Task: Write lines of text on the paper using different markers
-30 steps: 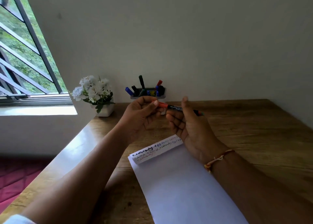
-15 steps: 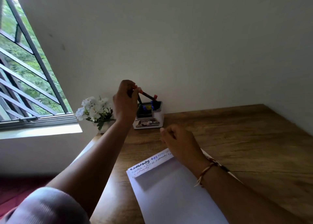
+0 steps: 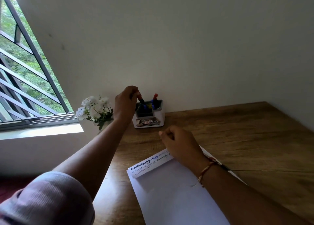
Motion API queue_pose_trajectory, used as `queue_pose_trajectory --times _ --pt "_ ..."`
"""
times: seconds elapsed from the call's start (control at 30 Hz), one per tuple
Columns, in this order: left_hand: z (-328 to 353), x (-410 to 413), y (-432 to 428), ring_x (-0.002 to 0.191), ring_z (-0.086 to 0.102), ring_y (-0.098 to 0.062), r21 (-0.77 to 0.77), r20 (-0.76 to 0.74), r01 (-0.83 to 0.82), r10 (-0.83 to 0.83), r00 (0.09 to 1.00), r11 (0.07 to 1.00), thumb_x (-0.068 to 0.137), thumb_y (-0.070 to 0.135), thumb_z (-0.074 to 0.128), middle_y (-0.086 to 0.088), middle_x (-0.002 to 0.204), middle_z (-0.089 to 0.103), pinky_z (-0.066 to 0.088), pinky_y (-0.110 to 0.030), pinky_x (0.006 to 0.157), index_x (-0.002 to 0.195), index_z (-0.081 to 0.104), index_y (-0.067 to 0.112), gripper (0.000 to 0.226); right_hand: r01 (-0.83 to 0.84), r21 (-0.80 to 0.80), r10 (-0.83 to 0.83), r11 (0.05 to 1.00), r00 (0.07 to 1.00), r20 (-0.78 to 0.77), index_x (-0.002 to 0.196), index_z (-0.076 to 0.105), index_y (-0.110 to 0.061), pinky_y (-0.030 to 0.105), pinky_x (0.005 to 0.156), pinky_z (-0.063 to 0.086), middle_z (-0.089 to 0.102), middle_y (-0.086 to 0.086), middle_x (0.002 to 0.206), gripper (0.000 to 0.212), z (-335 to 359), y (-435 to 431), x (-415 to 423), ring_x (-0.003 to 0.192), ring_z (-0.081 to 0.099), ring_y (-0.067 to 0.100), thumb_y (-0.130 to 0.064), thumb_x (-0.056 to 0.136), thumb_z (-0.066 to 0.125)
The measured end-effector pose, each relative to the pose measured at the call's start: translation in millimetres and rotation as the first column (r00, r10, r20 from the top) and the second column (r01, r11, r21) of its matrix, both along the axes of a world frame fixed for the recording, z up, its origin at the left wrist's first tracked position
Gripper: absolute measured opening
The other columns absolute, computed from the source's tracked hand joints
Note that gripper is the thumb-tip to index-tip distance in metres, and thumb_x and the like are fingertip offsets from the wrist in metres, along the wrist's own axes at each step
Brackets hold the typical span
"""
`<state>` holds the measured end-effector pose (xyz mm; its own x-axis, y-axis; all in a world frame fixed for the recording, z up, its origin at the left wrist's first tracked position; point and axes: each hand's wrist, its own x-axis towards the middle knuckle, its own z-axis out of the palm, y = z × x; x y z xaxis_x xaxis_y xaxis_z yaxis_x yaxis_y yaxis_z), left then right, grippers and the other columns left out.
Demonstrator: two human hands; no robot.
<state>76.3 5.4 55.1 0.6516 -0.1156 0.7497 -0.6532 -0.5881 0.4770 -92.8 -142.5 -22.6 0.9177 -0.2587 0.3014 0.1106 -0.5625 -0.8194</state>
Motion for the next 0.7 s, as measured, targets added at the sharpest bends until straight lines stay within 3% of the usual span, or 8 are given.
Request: queue_pose_trajectory --times 0.1,0.33,0.5,0.7 --pt "3.0 -2.1 -2.8 0.085 0.069 -0.005 0.077 0.008 0.057 -0.058 0.998 0.995 0.097 0.014 0.061 0.011 0.092 0.072 0.056 -0.023 0.076 0.113 0.067 0.022 0.019 -0.015 -0.008 0.015 1.000 1.000 -0.016 0.098 0.066 -0.024 0.017 0.057 0.040 0.061 -0.011 0.072 0.022 -0.6 0.1 0.1 0.068 0.059 0.004 -0.044 0.098 0.056" --pt "8.5 -4.1 -19.2 0.080 0.063 0.007 0.095 0.002 0.080 -0.080 0.997 0.992 0.094 0.024 0.066 0.011 0.091 0.068 0.046 -0.004 0.067 0.104 0.070 0.020 0.012 -0.040 -0.025 0.040 0.999 0.999 -0.026 0.104 0.068 -0.019 0.017 0.058 0.038 0.061 -0.007 0.078 0.027 -0.7 -1.1 0.0 0.073 0.057 0.007 -0.042 0.099 0.057" --pt "5.0 -5.3 -25.1 0.082 0.066 -0.006 0.151 -0.039 0.071 -0.065 0.997 0.986 0.094 0.023 0.066 0.008 0.090 0.068 0.049 -0.012 0.071 0.104 0.070 0.018 0.012 -0.039 -0.029 0.038 0.999 0.998 -0.044 0.101 0.067 -0.020 0.017 0.058 0.037 0.057 -0.010 0.074 0.026 -1.4 -0.7 0.7 0.072 0.056 0.006 -0.044 0.099 0.056" --pt "-5.7 -4.2 -24.1 0.094 0.064 -0.015 0.247 -0.105 0.013 0.013 0.994 0.969 0.095 0.018 0.061 -0.002 0.105 0.071 0.053 -0.033 0.079 0.107 0.070 0.022 0.016 -0.053 -0.051 0.050 0.997 0.997 -0.060 0.091 0.062 -0.023 0.018 0.058 0.038 0.055 -0.011 0.070 0.022 -0.6 0.2 2.4 0.067 0.053 0.004 -0.043 0.099 0.056"
